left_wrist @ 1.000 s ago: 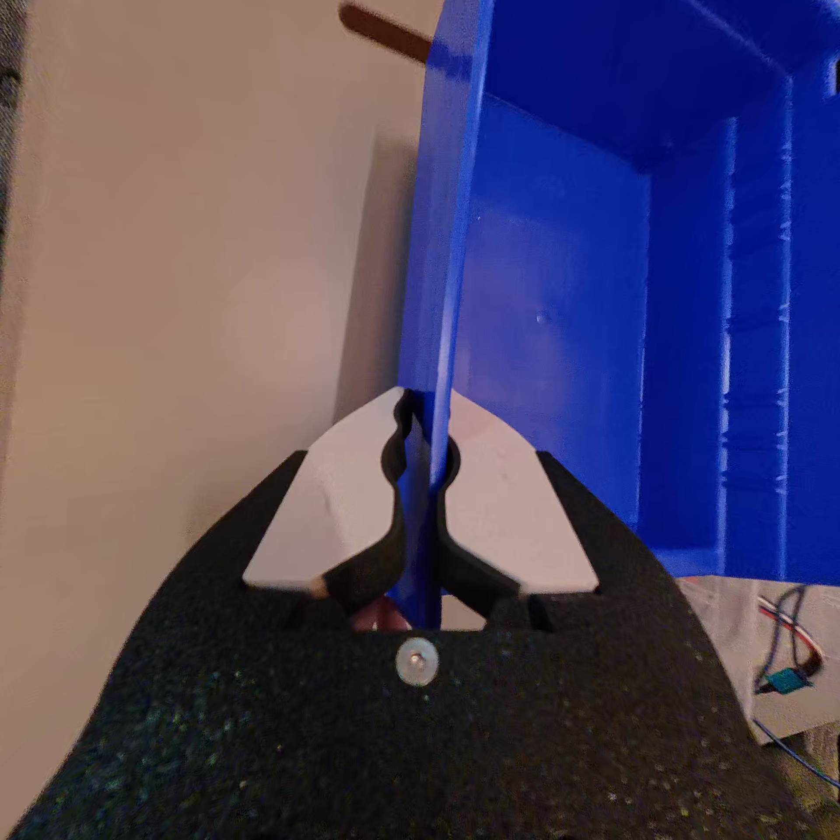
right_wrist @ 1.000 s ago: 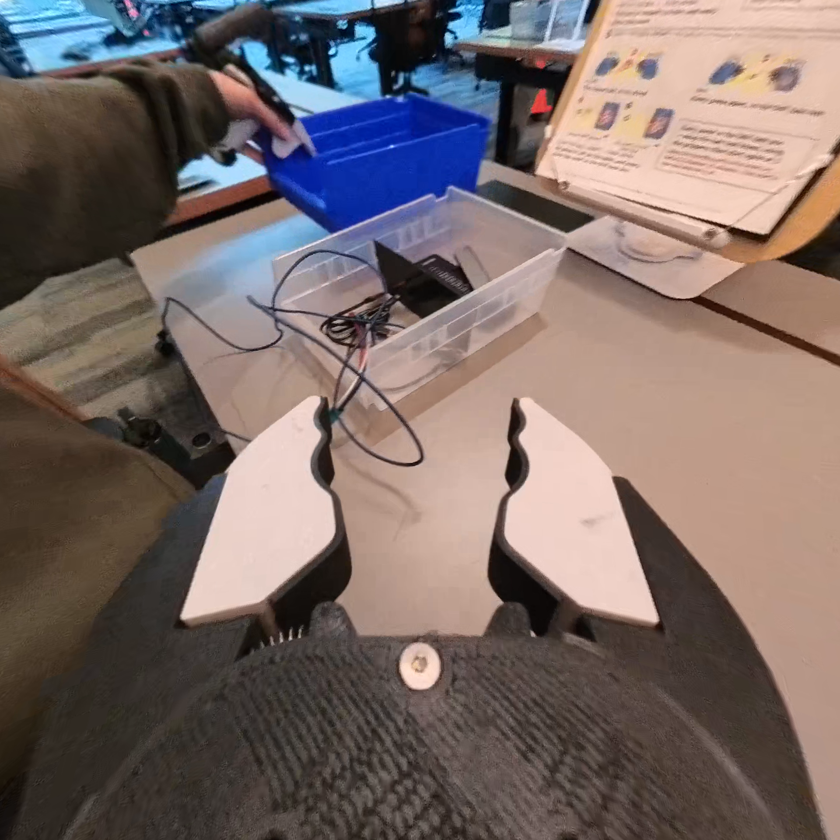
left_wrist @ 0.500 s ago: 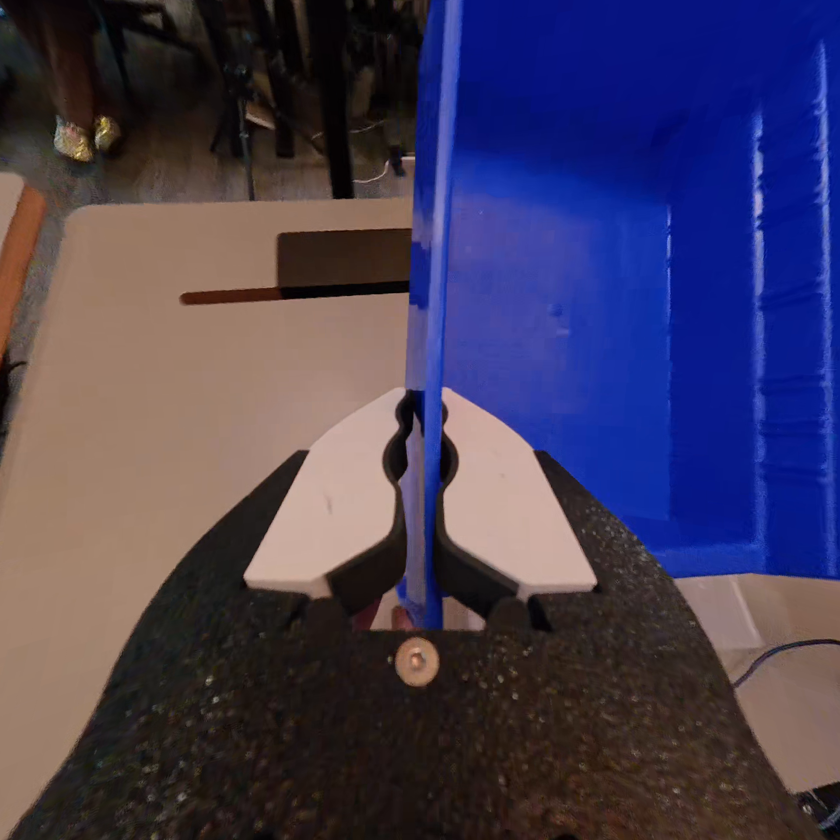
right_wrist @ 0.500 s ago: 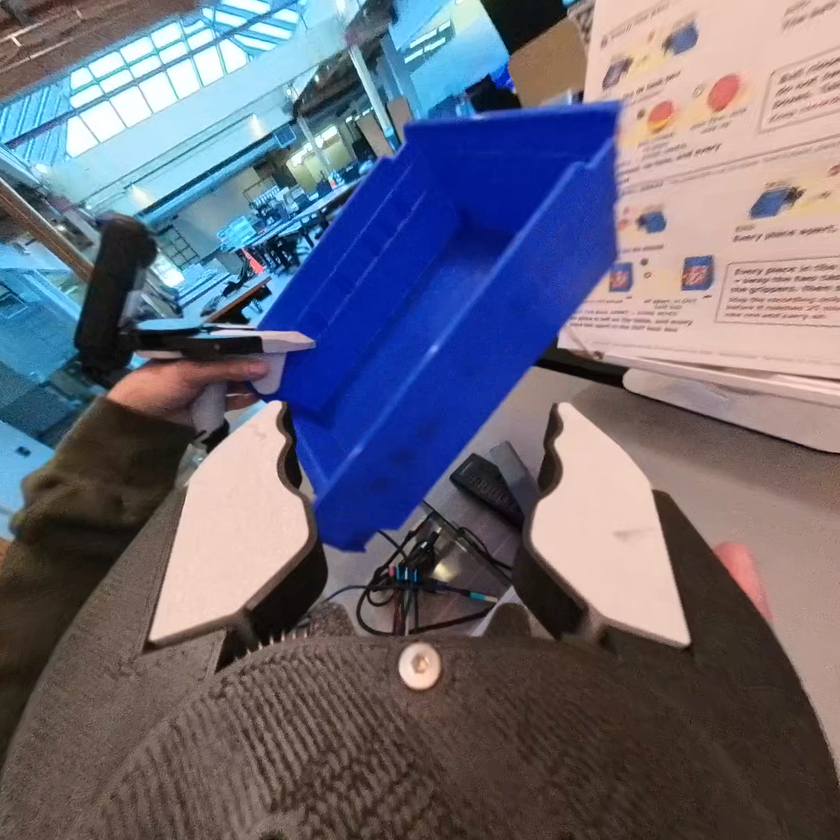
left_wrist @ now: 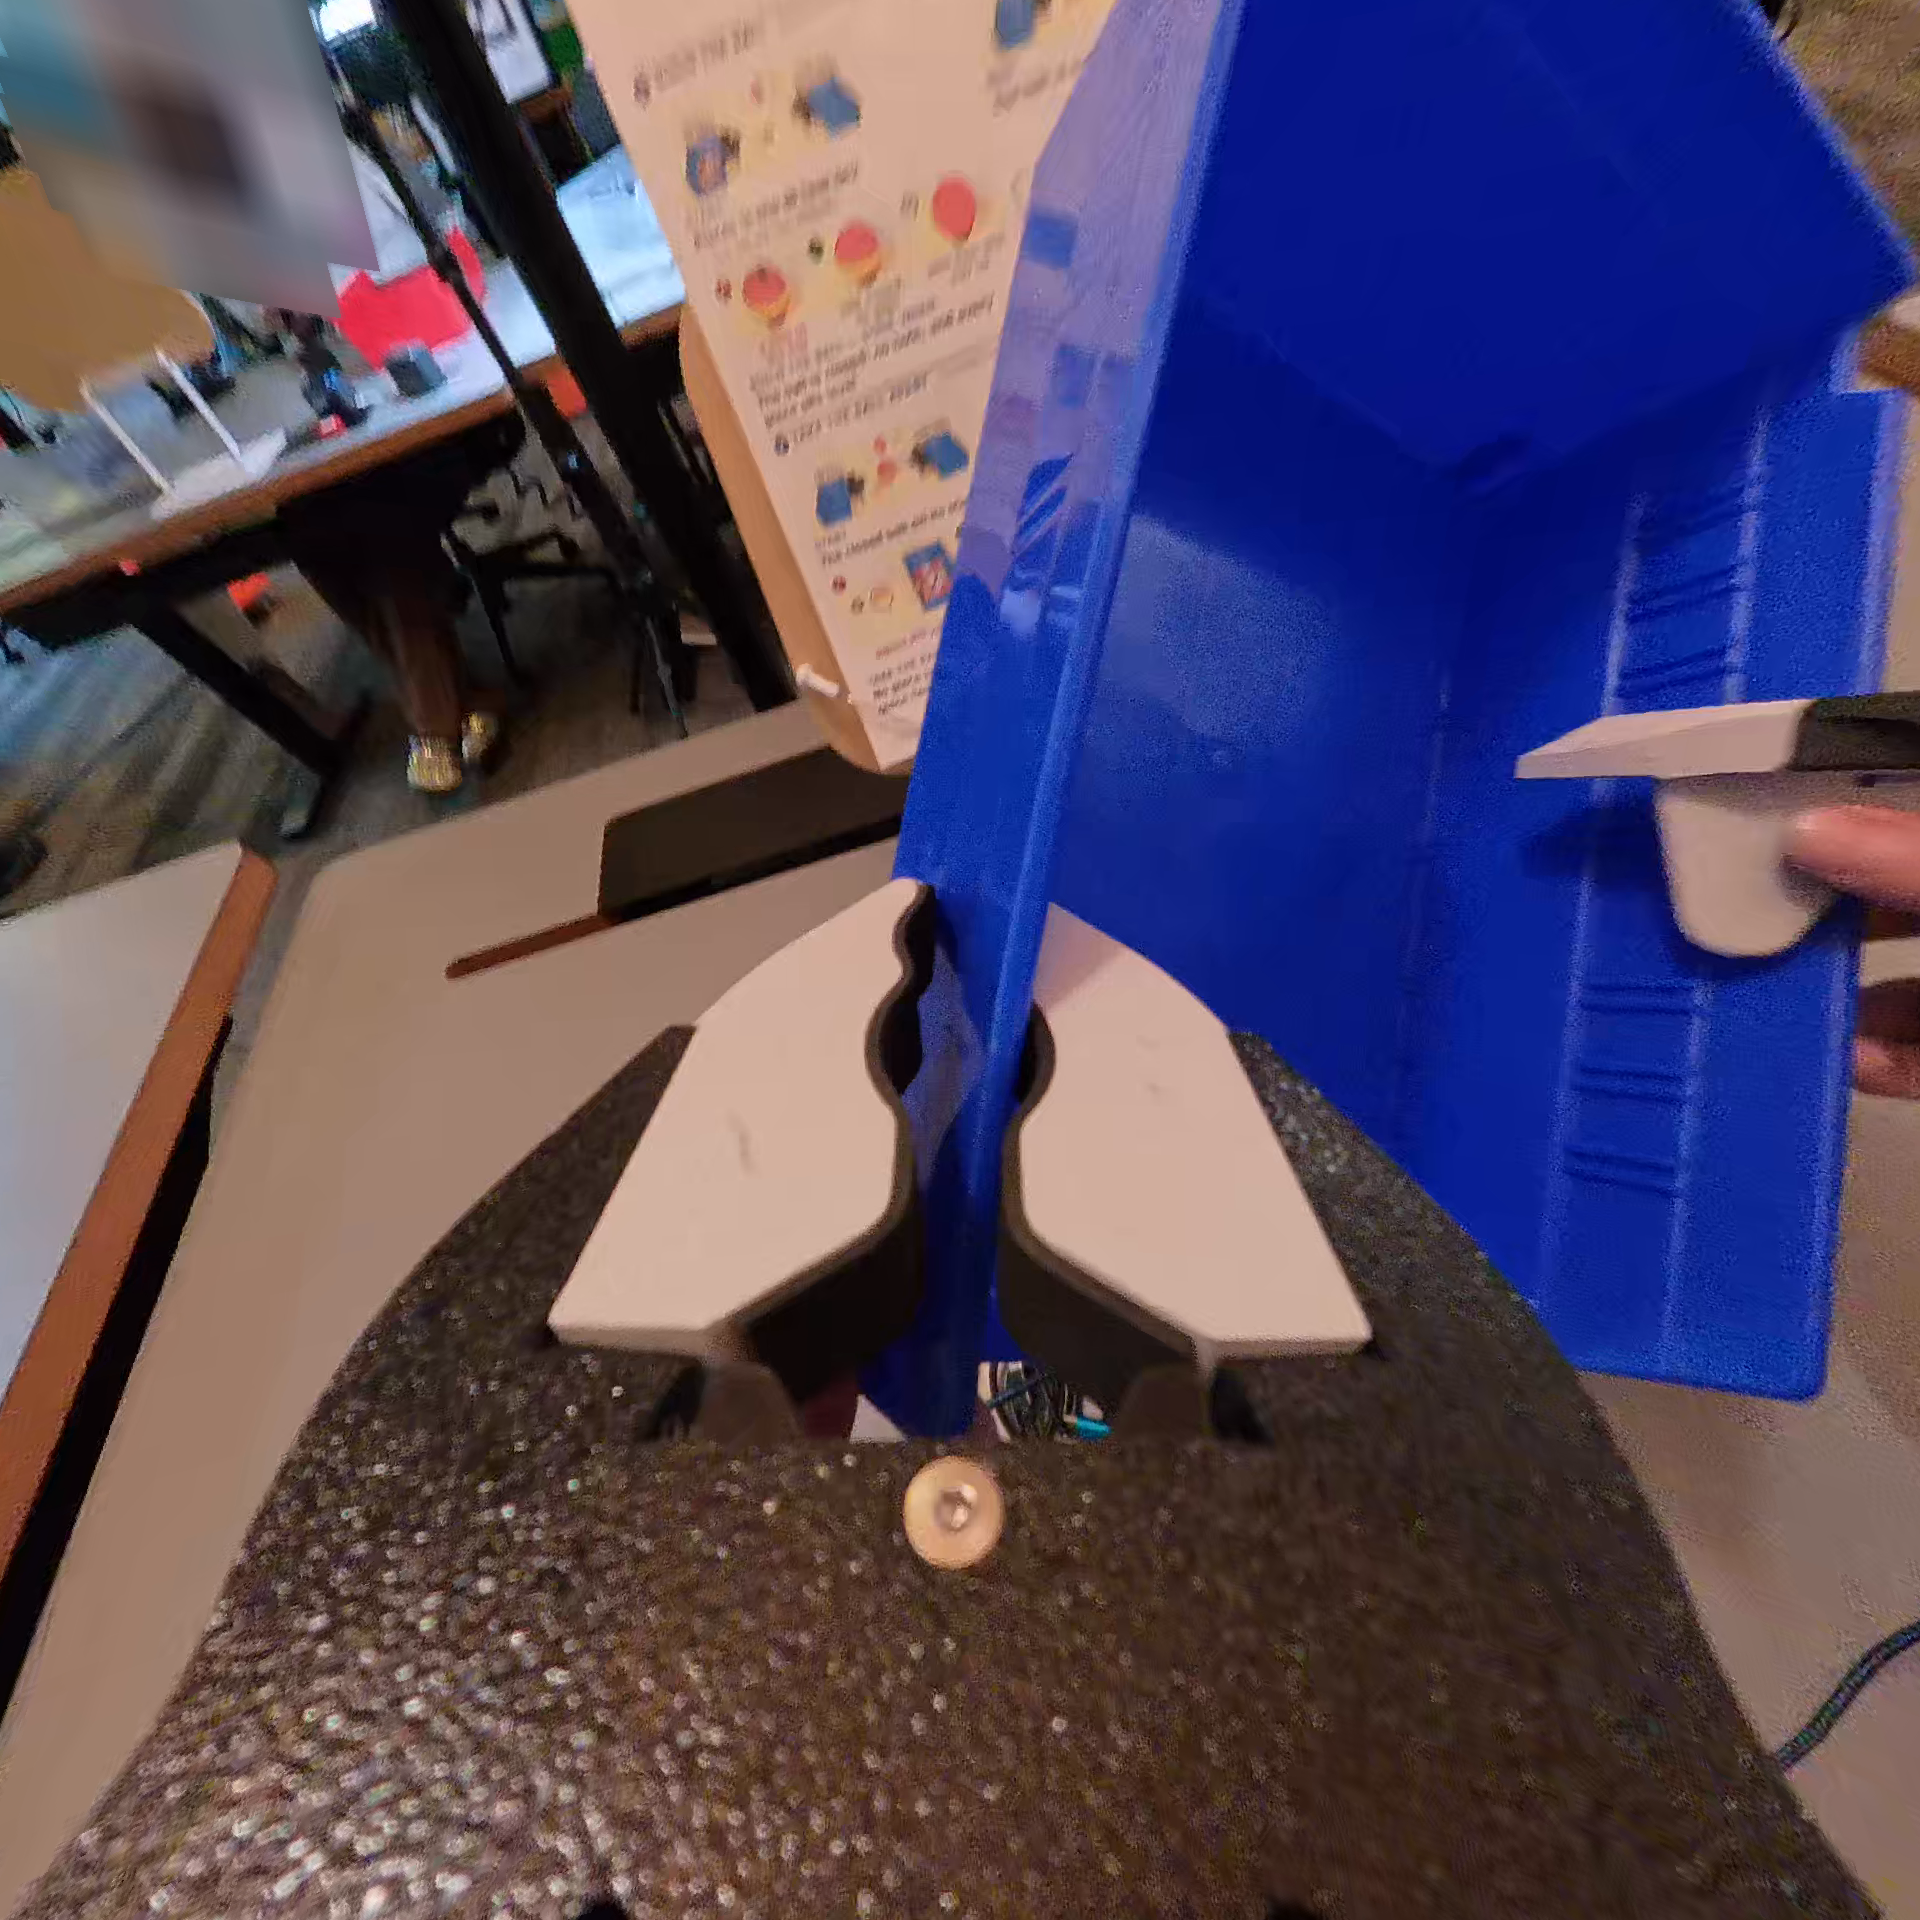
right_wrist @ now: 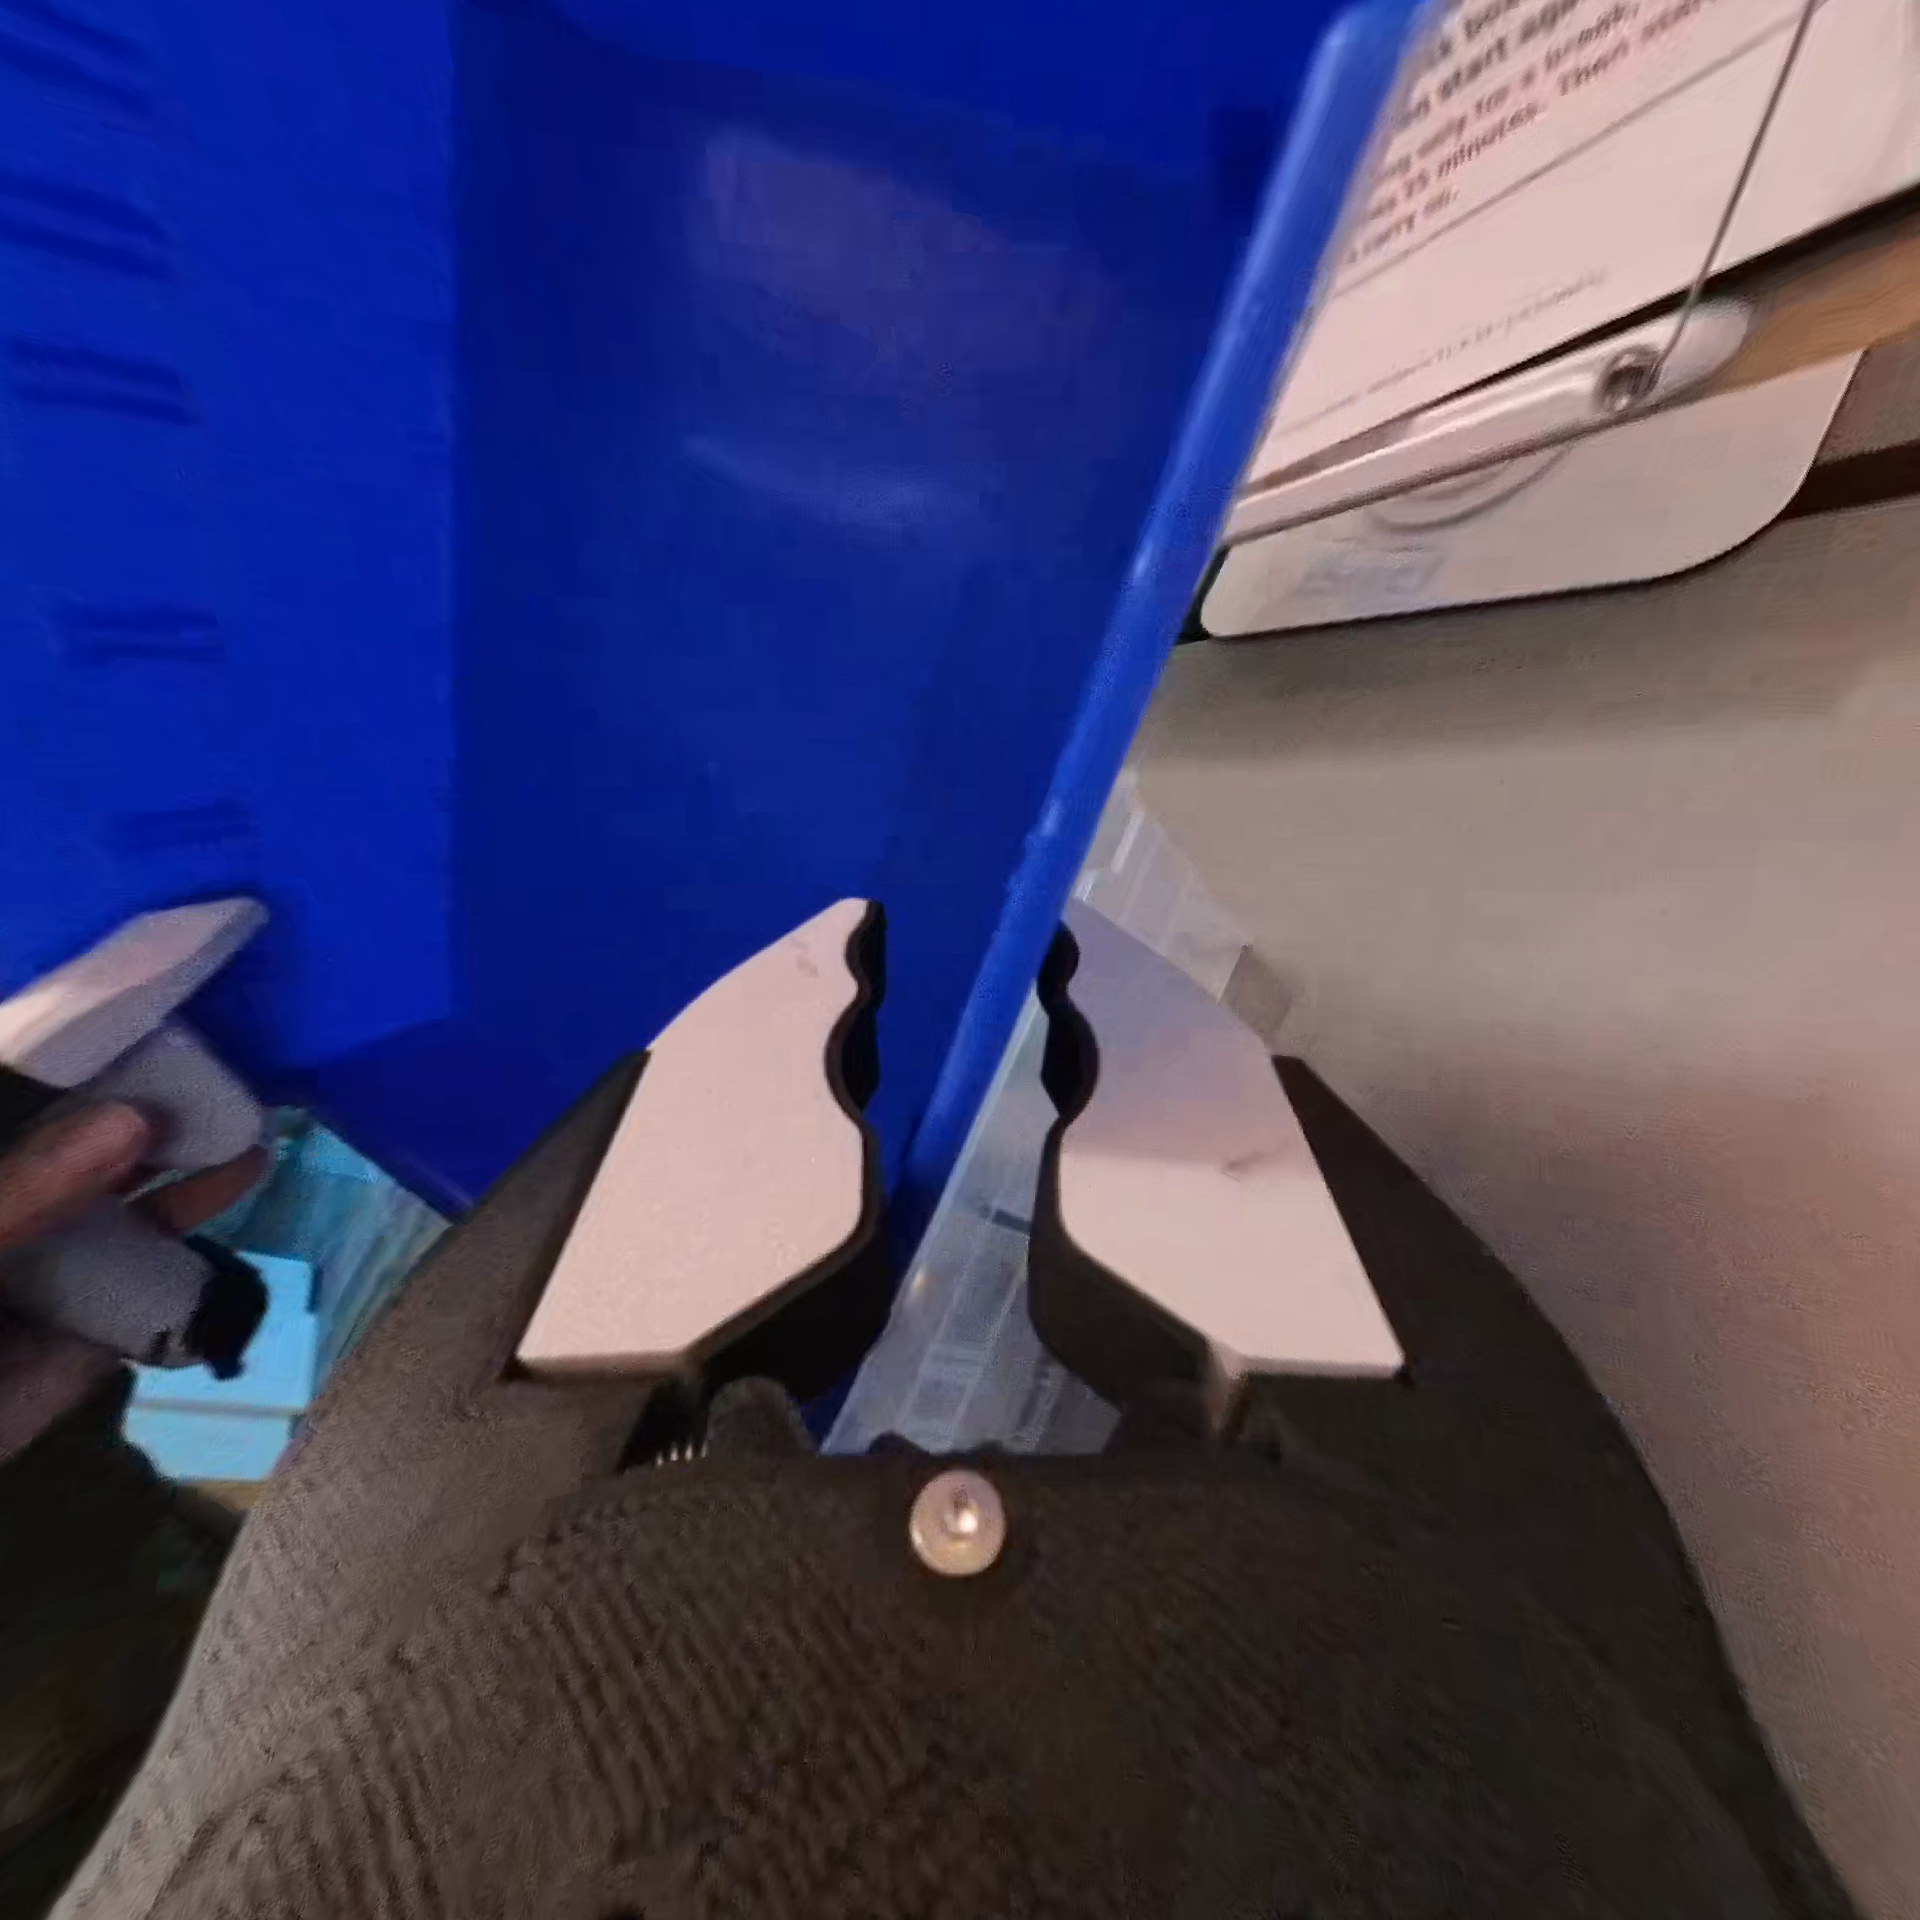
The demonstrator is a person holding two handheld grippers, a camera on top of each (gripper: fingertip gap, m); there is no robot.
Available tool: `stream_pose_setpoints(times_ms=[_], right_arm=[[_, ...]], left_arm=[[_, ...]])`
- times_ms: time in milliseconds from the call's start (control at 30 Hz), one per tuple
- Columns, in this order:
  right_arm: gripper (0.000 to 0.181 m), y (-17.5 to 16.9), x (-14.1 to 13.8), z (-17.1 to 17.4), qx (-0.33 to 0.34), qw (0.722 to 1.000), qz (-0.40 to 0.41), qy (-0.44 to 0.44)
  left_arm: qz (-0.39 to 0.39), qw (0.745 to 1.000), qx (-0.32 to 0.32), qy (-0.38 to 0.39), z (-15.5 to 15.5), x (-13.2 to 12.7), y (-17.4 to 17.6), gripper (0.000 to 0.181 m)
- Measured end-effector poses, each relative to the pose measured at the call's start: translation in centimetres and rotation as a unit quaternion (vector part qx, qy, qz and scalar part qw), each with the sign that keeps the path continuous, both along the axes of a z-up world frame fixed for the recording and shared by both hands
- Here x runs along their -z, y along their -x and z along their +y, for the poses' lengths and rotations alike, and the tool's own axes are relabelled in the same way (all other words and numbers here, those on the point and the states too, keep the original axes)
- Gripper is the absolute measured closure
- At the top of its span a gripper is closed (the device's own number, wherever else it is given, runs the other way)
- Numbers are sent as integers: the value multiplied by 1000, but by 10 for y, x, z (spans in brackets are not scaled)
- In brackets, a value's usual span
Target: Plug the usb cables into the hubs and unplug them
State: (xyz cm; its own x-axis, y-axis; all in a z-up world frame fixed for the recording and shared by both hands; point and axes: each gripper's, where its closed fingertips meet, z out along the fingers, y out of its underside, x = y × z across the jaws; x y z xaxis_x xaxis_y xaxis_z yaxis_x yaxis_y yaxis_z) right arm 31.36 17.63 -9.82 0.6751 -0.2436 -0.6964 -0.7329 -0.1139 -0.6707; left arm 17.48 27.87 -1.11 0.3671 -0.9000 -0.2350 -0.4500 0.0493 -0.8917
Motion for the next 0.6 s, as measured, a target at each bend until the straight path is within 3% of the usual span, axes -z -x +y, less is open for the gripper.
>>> stream_pose_setpoints(times_ms=[33, 167, 233, 300, 333, 367, 433, 533, 600], right_arm=[[157, -5, -5, -1, -6, 1000, -11, 10], [168, -32, -41, -8, -26, 997, -60, 35], [171, -48, -55, -18, -50, 993, -86, 63], [171, -65, -60, -38, -77, 985, -104, 116], [170, -77, -60, -53, -83, 978, -118, 149], [172, -94, -56, -71, -79, 967, -141, 195], [173, -127, -43, -110, -70, 944, -165, 276], [174, -170, -9, -172, -60, 910, -154, 380], [173, -189, 21, -207, -55, 898, -118, 421]], left_arm=[[-8, 1000, 9, -9, -6, -7, -2, 169], [-98, 989, 112, 4, -48, -45, -10, 146], [-104, 979, 172, 23, -72, -52, -8, 112], [-79, 971, 223, 41, -90, -45, 5, 95], [-69, 968, 235, 49, -93, -38, 14, 91], [-60, 971, 226, 54, -87, -30, 23, 98], [-39, 981, 185, 49, -57, -5, 40, 102], [48, 993, 82, 73, 6, 56, 68, 106], [94, 986, 58, 123, 28, 98, 82, 112]])
